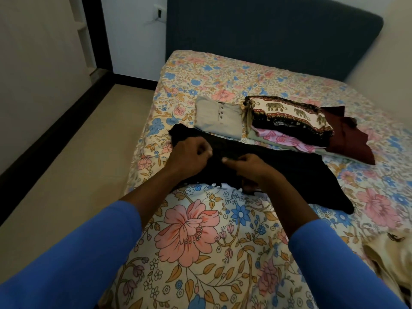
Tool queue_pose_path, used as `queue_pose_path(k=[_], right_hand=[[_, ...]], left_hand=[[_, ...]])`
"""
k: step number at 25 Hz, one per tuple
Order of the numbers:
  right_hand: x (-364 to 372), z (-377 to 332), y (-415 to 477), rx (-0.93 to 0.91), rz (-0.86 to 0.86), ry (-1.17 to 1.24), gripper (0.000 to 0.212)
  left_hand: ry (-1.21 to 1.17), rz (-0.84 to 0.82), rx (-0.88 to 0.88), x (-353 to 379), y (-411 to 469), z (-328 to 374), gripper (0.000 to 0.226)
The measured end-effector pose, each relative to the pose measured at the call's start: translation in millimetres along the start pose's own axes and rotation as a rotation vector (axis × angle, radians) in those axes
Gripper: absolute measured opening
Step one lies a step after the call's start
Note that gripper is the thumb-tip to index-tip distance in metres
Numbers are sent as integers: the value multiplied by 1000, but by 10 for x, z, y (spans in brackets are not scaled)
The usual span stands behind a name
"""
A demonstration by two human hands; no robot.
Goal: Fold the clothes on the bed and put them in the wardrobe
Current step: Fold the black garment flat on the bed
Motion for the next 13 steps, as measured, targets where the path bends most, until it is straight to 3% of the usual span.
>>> queue_pose_path(k=[3, 5, 7, 9, 11, 13], right_hand=[[-21, -93, 93, 76, -2, 433, 30], [16, -99, 243, 35, 69, 377, 41], [111, -137, 355, -26, 71, 202, 52], [162, -168, 462, -60, 79, 108, 48], [175, -222, 540, -167, 162, 21, 33], [130, -270, 592, -345, 352, -84, 24]], left_hand=[[-423, 192, -701, -22, 34, -230, 25], [-541, 149, -956, -6, -35, -321, 44], [-558, 69, -983, -11, -43, -311, 59], [-568, 38, -942, 25, 14, -321, 63], [-481, 44, -776, 9, 74, -305, 55], [-222, 56, -553, 11, 137, -344, 42]])
Point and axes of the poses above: each hand's wrist, its own y-axis towards the middle knuckle, its own x-axis out of the palm, z = x × y, the point moved 5 cm from there along y, towards the middle knuckle, and after that the axes turned 15 degrees about z, right-handed, at the moved point
